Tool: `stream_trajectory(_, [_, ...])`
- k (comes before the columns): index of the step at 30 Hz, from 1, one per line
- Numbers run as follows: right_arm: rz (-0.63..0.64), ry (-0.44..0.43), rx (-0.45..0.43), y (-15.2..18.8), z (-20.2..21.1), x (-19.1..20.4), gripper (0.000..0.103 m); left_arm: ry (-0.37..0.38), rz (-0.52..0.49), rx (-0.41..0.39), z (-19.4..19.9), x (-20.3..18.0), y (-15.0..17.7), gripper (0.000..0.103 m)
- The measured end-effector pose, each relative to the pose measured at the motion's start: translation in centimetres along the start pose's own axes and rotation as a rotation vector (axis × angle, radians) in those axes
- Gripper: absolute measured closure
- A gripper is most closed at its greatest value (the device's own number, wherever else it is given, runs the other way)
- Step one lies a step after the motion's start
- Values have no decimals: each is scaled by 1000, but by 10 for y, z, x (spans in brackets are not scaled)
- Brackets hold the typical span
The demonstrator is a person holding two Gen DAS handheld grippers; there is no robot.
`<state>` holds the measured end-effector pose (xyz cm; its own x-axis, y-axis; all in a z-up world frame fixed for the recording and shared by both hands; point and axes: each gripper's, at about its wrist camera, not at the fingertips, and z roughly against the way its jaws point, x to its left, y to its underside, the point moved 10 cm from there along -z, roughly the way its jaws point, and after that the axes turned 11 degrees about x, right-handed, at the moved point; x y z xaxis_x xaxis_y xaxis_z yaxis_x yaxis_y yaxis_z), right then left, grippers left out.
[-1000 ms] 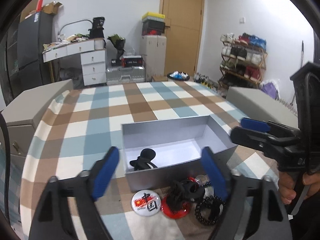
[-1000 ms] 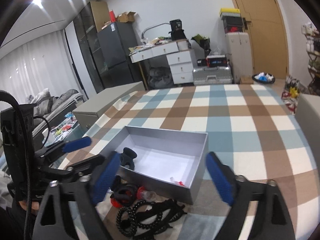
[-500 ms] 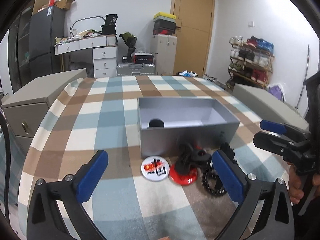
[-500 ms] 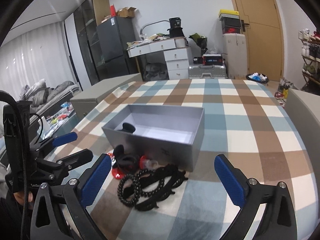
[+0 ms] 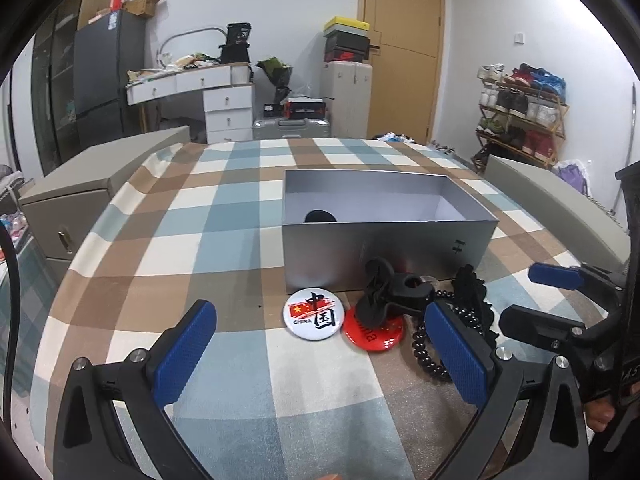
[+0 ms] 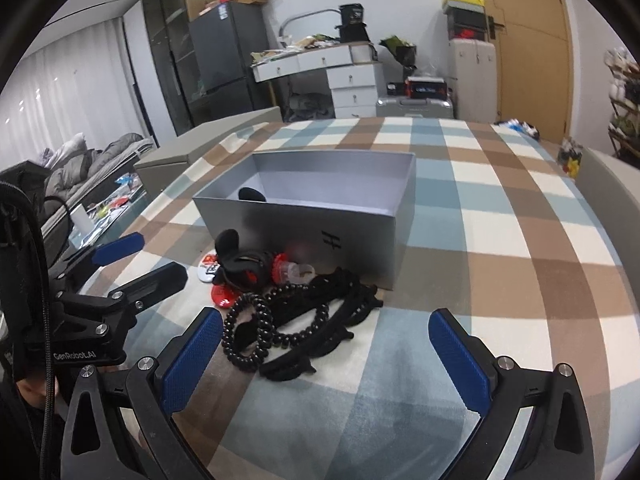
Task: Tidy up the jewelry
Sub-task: 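Withdraw both open tools from the grey box back toward the jewelry pile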
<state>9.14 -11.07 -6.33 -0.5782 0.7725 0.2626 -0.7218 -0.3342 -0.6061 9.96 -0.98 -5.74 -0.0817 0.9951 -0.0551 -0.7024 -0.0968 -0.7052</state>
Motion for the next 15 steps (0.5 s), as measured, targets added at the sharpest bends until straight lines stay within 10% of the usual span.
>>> stream_trajectory(15, [-168,54,65,8,11,-17,0,-43,-2,29,-5,2,3,1])
